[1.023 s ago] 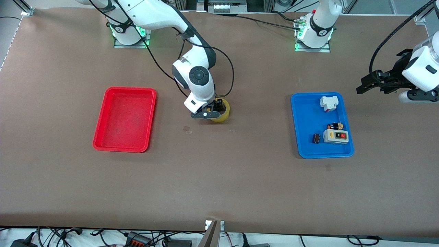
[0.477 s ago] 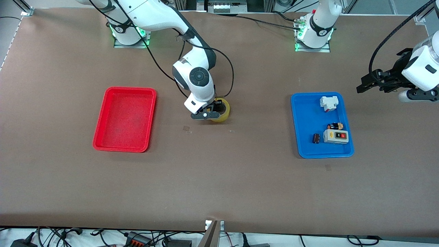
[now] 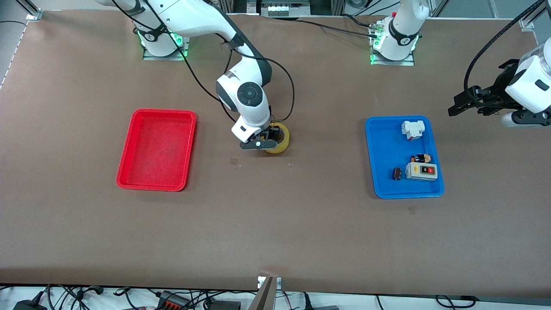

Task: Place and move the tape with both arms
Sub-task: 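Close the right gripper on the yellow tape roll's rim, then lift the tape with the right gripper and carry it over the red tray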

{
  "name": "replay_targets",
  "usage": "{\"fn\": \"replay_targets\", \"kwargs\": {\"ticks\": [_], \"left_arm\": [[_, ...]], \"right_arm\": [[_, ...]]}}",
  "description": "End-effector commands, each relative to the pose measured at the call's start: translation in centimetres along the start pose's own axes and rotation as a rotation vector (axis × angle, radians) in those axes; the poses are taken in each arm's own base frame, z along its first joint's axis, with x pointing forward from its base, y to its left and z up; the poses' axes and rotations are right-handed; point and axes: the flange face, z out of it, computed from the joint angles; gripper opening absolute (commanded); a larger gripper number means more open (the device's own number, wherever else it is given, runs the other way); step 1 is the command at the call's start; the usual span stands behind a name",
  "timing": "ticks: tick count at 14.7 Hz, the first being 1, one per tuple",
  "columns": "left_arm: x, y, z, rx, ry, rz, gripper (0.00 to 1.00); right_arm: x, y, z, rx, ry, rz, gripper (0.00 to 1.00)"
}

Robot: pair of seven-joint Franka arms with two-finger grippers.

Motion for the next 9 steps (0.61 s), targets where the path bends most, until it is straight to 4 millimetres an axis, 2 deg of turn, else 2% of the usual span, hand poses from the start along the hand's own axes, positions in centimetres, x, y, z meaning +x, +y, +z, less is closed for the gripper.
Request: {"fn": "replay_targets", "kwargs": {"ticks": [1,4,7,9], "left_arm": [[-1.1,-0.5,-0.5,0.018,0.004,0.010,1.00],[-1.2,-0.8,-0.8,0.017,0.009,0.004,1.00],[-1.2,-0.7,-0.8,0.015,0.007,0.004,1.00],[-1.1,-0.7,-0.4,0.016,0.004,0.005,1.00]], "right_arm": [[1.3,2.4,-5.6,-0.006,0.002,0.042,0.00],[2.9,7.0,-9.3,0.005,0.021,0.067,0.00],[3.9,13.9,-11.5,0.003,0.025,0.071,0.00],[4.6,19.2,-11.9,-0.007,0.015,0.051,0.00]]}}
